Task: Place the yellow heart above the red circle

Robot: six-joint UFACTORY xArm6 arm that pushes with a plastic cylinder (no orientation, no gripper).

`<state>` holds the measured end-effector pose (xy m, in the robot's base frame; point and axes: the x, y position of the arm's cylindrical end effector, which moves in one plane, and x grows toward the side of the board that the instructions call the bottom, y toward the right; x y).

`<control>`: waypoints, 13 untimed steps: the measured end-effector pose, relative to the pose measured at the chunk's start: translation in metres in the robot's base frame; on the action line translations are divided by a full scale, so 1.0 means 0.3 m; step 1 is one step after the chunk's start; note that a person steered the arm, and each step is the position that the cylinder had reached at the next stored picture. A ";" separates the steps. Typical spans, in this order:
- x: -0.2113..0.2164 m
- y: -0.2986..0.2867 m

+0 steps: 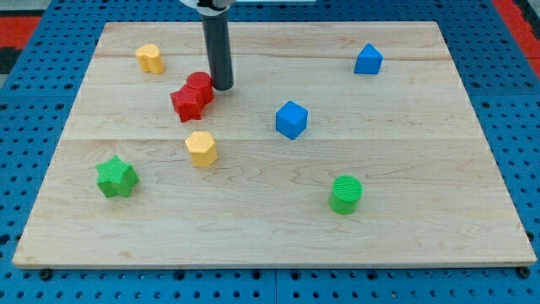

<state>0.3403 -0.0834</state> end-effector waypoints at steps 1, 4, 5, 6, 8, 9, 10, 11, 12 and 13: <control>-0.023 -0.029; -0.404 -0.006; -0.497 -0.439; -0.492 -0.733; -0.377 -0.738; -0.320 -0.737; -0.261 -0.629; -0.182 -0.473; -0.162 -0.334; -0.162 -0.267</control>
<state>0.2916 -0.1635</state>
